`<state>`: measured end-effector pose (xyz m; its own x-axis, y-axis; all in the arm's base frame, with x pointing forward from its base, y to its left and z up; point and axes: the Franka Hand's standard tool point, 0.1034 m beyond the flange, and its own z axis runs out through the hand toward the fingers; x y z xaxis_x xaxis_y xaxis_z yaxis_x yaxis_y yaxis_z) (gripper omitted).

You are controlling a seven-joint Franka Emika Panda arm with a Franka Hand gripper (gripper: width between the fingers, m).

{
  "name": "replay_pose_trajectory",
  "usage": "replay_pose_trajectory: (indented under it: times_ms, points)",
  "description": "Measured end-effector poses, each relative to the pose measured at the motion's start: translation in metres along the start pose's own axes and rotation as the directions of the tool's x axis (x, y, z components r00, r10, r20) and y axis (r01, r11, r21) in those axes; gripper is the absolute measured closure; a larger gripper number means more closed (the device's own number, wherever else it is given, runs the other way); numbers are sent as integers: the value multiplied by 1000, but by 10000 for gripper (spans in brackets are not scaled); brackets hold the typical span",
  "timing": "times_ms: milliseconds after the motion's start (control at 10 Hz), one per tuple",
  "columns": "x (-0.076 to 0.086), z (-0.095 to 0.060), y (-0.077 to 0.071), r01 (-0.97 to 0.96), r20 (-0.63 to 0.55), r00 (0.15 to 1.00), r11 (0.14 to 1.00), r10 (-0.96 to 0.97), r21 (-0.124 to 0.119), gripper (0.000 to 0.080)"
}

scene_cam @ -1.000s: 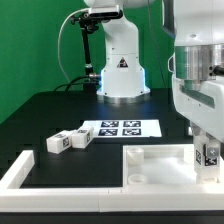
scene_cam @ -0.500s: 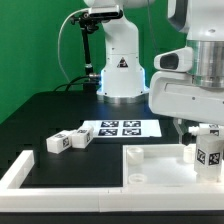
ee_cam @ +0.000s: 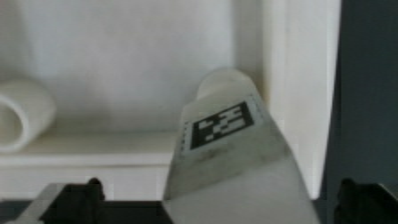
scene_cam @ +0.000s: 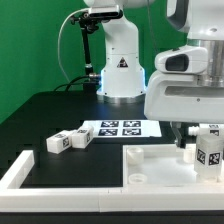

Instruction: Assemble one leg

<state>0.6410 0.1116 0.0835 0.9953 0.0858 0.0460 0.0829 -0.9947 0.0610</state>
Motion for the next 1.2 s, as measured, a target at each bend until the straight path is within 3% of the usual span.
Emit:
replay_pose_trajectory:
  times_ms: [200,300,400,500,600,700,900,1100,1200]
  points:
    - [-2,2,0,13,-2,1000,1000,-13,1,152]
    - [-2,2,0,-5,-2,1000,1000,5,0,255]
    - [-2,2,0,-5,-2,1000,1000,5,0,255]
    - [-2,2,0,-69,-1,998,998,69,3,456]
    - [-2,3,0,-152,0,988,988,152,2,515]
    - [-2,3,-2,-235,-3,972,972,235,3,515]
    - [-4,3,-9,-547,-9,837,837,547,-7,515]
    - [-3,4,-8,-823,16,568,568,823,17,515]
    - [-2,5,-4,-922,58,387,385,920,41,515]
